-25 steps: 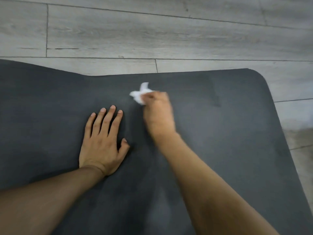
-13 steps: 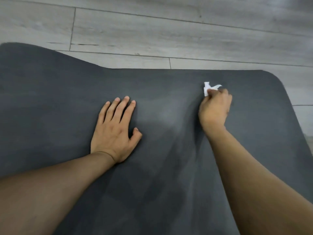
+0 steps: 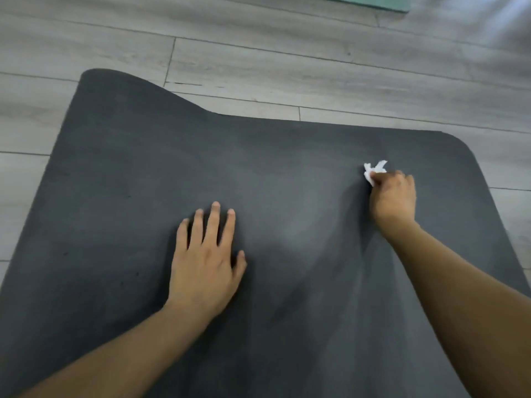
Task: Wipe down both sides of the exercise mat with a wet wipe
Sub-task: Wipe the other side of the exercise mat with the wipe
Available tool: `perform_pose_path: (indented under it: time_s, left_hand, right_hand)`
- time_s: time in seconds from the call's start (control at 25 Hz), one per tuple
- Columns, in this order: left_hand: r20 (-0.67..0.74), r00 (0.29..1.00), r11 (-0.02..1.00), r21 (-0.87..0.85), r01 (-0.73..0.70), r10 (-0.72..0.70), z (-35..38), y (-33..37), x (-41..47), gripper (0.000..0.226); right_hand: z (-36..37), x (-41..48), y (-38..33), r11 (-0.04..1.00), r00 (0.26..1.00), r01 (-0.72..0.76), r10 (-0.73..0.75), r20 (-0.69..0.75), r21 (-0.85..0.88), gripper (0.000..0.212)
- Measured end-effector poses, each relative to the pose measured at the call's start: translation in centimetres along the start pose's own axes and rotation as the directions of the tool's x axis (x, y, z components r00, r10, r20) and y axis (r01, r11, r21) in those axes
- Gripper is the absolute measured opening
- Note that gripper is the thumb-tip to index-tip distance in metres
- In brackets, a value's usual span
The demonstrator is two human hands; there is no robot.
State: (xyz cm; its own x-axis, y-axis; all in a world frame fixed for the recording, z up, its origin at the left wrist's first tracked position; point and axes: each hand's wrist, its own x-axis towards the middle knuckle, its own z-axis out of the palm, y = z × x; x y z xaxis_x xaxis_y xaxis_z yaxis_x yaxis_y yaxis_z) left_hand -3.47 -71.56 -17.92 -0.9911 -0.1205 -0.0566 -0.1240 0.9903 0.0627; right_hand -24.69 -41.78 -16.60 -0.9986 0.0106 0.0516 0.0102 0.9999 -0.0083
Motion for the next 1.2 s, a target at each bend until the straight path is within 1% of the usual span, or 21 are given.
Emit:
perform_pose_path:
  time_s: [0.08, 0.16, 0.2, 0.24, 0.28, 0.32, 0.36, 0.4, 0.48, 0.56, 0.64, 0.72, 0.76, 0.84, 0.88, 0.92, 0.96, 1.0, 1.04, 1.12, 1.2]
  left_hand:
    - [0.018, 1.000, 0.998, -0.065, -0.005, 0.007, 0.9, 0.3, -4.6, 0.072]
    - [-0.001, 1.000, 0.994, -0.109, 0.001, -0.001, 1.8, 0.0, -5.4, 0.074]
    - [-0.007, 1.000, 0.995, -0.104, 0.005, -0.006, 2.2, -0.2, -4.9, 0.074]
    - [-0.004, 1.000, 0.995, -0.096, 0.001, -0.001, 2.3, -0.3, -4.5, 0.074]
    - [-0.004, 1.000, 0.995, -0.101, -0.007, 0.006, 2.3, -0.4, -4.4, 0.072]
    - [-0.009, 1.000, 0.994, -0.110, -0.019, 0.018, 2.3, -0.4, -4.4, 0.071]
    - [-0.017, 1.000, 0.993, -0.113, -0.023, 0.021, 2.4, -0.5, -4.6, 0.071]
    - [-0.015, 1.000, 0.994, -0.107, -0.019, 0.017, 2.2, -0.7, -4.8, 0.073]
    - [-0.011, 1.000, 0.995, -0.100, -0.009, 0.008, 2.0, -0.6, -4.7, 0.076]
    - [-0.016, 1.000, 0.996, -0.095, -0.001, -0.001, 1.8, -0.4, -4.5, 0.077]
    - [-0.010, 1.000, 0.996, -0.087, 0.012, -0.012, 1.9, -0.2, -4.5, 0.077]
    - [-0.010, 1.000, 0.997, -0.071, 0.018, -0.019, 2.0, -0.3, -4.6, 0.077]
    - [-0.009, 1.000, 0.998, -0.066, 0.017, -0.017, 2.0, -0.3, -4.6, 0.078]
    - [-0.012, 1.000, 0.998, -0.058, 0.013, -0.014, 2.2, -0.3, -4.5, 0.077]
    - [-0.016, 1.000, 0.999, -0.053, 0.011, -0.012, 2.2, -0.4, -4.5, 0.076]
    - [-0.016, 1.000, 0.998, -0.057, 0.005, -0.006, 2.2, -0.5, -4.6, 0.075]
    - [-0.016, 1.000, 0.998, -0.066, -0.003, 0.002, 2.3, -0.6, -4.6, 0.075]
    - [-0.016, 1.000, 0.997, -0.071, -0.002, 0.001, 2.2, -0.6, -4.6, 0.075]
    - [-0.015, 1.000, 0.997, -0.071, 0.004, -0.005, 2.2, -0.7, -4.7, 0.076]
    - [-0.016, 1.000, 0.997, -0.072, 0.014, -0.015, 2.1, -0.4, -4.6, 0.077]
    - [-0.019, 1.000, 0.997, -0.075, 0.019, -0.020, 2.0, -0.1, -4.6, 0.077]
  right_hand:
    - [0.8, -0.5, -3.5, 0.968, 0.981, -0.174, 0.186, -0.049, 0.181, 0.053]
    - [1.5, -2.2, -10.5, 0.914, 0.991, -0.077, 0.114, -0.071, 0.397, 0.042]
    - [1.6, -3.8, -14.8, 0.875, 0.997, 0.051, -0.019, -0.070, 0.482, 0.033]
    - [1.4, -6.2, -19.0, 0.847, 0.974, 0.224, -0.207, -0.088, 0.483, 0.030]
    - [1.1, -8.8, -22.5, 0.803, 0.904, 0.411, -0.420, -0.080, 0.432, 0.030]
    - [0.5, -10.7, -24.4, 0.724, 0.791, 0.581, -0.609, -0.051, 0.372, 0.029]
    - [0.5, -10.9, -24.2, 0.663, 0.710, 0.668, -0.704, -0.024, 0.337, 0.030]
    - [0.4, -9.8, -22.2, 0.655, 0.702, 0.687, -0.710, -0.055, 0.315, 0.031]
    - [1.2, -6.2, -14.7, 0.813, 0.855, 0.519, -0.486, -0.182, 0.263, 0.036]
    - [1.2, -3.7, -5.1, 0.951, 0.971, 0.190, -0.145, -0.192, 0.242, 0.042]
    - [0.6, -3.3, -0.4, 0.964, 0.984, -0.094, 0.129, -0.125, 0.250, 0.043]
    - [1.4, -3.7, -3.7, 0.912, 0.946, -0.223, 0.287, -0.148, 0.345, 0.040]
    - [1.4, -4.5, -7.3, 0.893, 0.962, -0.163, 0.238, -0.133, 0.420, 0.035]
    - [1.6, -8.1, -15.5, 0.835, 0.980, 0.184, -0.117, -0.159, 0.519, 0.025]
    - [1.1, -10.9, -19.3, 0.799, 0.921, 0.389, -0.354, -0.164, 0.458, 0.029]
    - [0.8, -13.5, -21.3, 0.736, 0.822, 0.561, -0.550, -0.149, 0.378, 0.034]
    - [0.8, -14.2, -21.7, 0.672, 0.740, 0.662, -0.656, -0.149, 0.332, 0.036]
    - [1.0, -13.2, -20.1, 0.648, 0.718, 0.687, -0.674, -0.172, 0.329, 0.037]
    - [1.2, -11.7, -17.3, 0.700, 0.776, 0.628, -0.592, -0.215, 0.340, 0.036]
    - [1.4, -8.7, -8.8, 0.859, 0.942, 0.329, -0.266, -0.206, 0.393, 0.032]
    - [1.0, -6.5, -0.8, 0.948, 0.982, 0.063, -0.003, -0.190, 0.313, 0.035]
